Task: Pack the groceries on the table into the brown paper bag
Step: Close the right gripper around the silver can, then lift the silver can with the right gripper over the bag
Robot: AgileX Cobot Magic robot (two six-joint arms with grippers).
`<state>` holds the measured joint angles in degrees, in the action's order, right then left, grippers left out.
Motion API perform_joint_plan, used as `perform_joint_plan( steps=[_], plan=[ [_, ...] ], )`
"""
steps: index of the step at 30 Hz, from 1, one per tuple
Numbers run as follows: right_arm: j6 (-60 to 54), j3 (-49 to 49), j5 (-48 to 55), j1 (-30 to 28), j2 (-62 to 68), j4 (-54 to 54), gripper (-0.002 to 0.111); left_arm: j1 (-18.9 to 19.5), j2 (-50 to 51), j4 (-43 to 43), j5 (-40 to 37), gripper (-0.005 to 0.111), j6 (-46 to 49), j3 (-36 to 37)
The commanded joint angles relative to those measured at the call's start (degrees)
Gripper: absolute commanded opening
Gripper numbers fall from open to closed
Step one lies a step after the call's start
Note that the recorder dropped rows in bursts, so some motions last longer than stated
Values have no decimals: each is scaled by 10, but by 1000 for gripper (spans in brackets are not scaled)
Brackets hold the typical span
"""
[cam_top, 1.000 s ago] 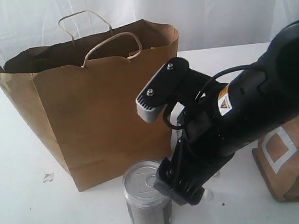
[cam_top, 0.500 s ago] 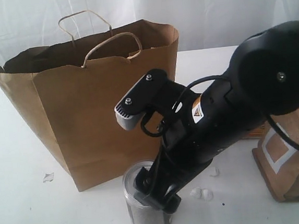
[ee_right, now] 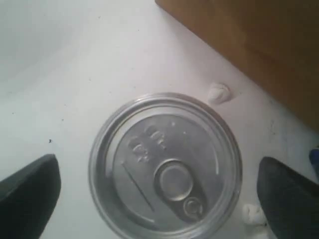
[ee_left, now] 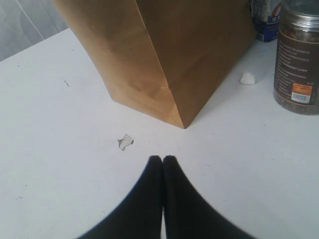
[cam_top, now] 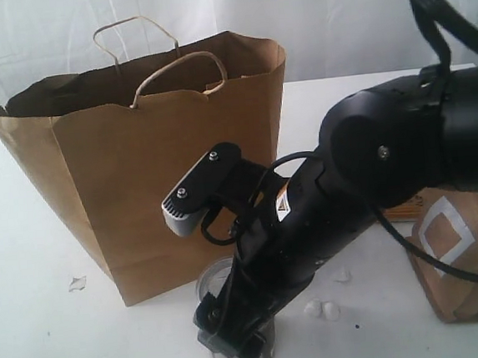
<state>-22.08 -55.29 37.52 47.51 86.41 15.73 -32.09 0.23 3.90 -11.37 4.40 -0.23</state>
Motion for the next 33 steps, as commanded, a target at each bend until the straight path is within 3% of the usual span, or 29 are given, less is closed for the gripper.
perform_joint_plan(
  steps=[1,9,12,20,22,33],
  plan=[
    [-8,-2,-11,1,24,1,100,0,-2,-2,0,0,-1,2],
    [-8,-2,-44,1,56,1,99,0,-2,-2,0,0,-1,2],
    [-8,-2,-44,1,63,2,88,0,-2,-2,0,0,-1,2],
    [15,0,-42,1,57,1,14,0,-2,-2,0,0,-1,2],
    [15,0,-42,1,42,1,1,0,-2,-2,0,0,-1,2],
    [-3,-45,45,23,-100,0,0,0,-2,-2,0,0,-1,2]
  ],
)
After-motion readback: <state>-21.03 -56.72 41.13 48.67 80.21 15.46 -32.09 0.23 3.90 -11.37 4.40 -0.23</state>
